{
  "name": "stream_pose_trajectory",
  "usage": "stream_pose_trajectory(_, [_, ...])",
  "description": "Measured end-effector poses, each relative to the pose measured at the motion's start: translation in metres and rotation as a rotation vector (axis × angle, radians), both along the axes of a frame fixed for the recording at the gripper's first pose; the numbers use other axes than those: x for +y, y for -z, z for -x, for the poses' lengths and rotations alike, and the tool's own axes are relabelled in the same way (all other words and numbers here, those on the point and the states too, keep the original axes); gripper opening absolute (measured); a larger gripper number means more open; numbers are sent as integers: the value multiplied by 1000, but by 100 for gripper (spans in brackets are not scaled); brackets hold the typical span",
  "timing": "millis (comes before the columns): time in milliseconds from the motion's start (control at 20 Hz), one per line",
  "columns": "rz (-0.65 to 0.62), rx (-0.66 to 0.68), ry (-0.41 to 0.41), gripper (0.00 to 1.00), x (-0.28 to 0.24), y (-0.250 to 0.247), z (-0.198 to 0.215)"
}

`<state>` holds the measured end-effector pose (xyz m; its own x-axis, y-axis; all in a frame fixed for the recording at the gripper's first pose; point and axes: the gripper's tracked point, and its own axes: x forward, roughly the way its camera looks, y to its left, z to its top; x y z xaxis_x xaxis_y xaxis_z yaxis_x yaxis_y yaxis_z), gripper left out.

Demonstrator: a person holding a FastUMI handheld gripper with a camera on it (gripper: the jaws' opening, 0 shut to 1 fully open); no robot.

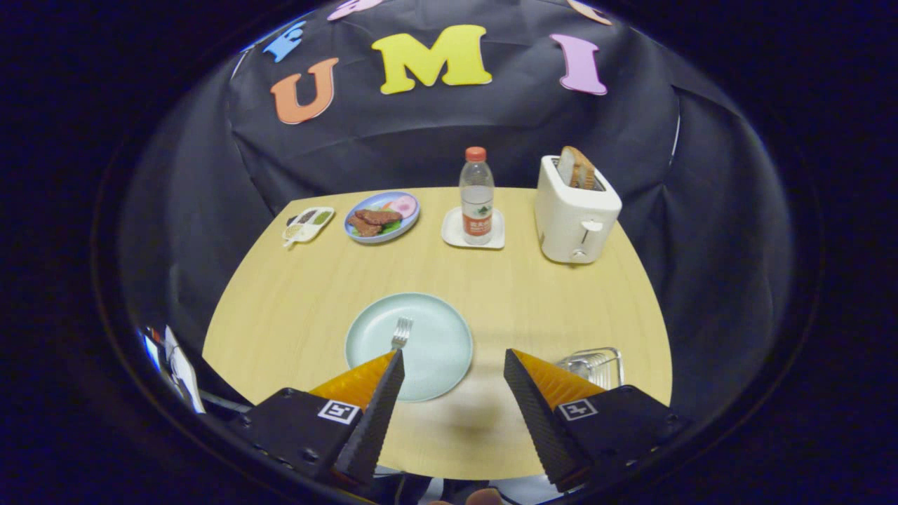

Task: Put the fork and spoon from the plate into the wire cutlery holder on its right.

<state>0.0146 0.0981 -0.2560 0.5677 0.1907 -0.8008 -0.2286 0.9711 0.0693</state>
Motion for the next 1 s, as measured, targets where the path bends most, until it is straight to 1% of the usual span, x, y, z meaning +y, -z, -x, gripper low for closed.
stream_pose_trajectory(150, [-11, 23, -2, 87, 40, 32, 15])
stream_pose_trajectory(300, [5, 20, 2, 87, 65, 58, 18])
stream_pose_trajectory(400, [16, 17, 14, 87, 76, 75, 15])
stream_pose_trajectory(650, [45, 80, 43, 87, 92, 121, 16])
stream_pose_trajectory(800, [76, 92, 27, 74, 101, 136, 16])
stream_pose_trajectory(850, [89, 92, 27, 73, 102, 138, 15])
stream_pose_trajectory(900, [116, 84, 35, 61, 100, 143, 12])
stream_pose_trajectory(1000, [126, 91, 30, 35, 102, 149, 9])
